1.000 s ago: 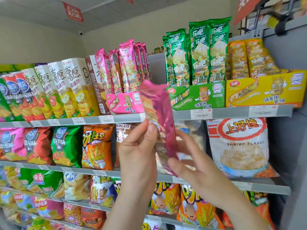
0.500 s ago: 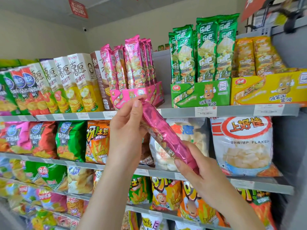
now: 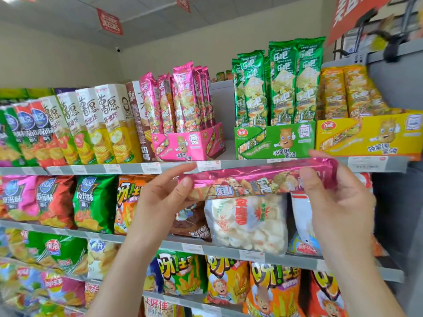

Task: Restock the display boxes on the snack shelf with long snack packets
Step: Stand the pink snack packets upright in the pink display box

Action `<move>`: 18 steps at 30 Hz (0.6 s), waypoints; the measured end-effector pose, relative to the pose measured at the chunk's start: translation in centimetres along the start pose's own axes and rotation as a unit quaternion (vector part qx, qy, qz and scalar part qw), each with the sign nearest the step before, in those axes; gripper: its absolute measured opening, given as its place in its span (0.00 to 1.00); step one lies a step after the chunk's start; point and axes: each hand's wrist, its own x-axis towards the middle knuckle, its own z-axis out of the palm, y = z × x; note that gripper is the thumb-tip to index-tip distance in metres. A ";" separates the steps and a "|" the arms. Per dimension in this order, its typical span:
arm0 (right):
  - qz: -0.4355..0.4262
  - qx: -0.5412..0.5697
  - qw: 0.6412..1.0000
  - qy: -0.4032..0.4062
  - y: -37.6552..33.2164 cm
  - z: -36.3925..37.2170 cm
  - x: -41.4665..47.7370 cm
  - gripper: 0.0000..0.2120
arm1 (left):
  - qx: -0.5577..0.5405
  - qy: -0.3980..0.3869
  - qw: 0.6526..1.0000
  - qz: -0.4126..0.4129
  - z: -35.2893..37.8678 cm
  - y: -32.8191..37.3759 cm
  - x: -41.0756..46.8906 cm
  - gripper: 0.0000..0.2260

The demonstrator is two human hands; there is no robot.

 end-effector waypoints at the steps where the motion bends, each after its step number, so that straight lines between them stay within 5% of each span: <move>1: -0.024 -0.011 1.000 0.007 -0.4 0.6 0.7 0.11 | 0.019 -0.024 1.000 0.004 -0.1 -0.1 -0.1 0.12; 5: -0.109 -0.034 0.993 0.002 -1.8 2.8 3.6 0.20 | 0.081 -0.064 0.994 0.019 0.0 -0.2 0.0 0.15; 13: -0.114 0.046 0.982 -0.144 -5.5 7.1 9.3 0.15 | 0.150 0.001 0.986 0.068 -0.2 0.8 1.8 0.13; 18: -0.186 -0.093 0.965 -0.159 -6.7 9.5 12.6 0.14 | 0.182 -0.078 0.979 0.048 -0.7 0.9 3.8 0.09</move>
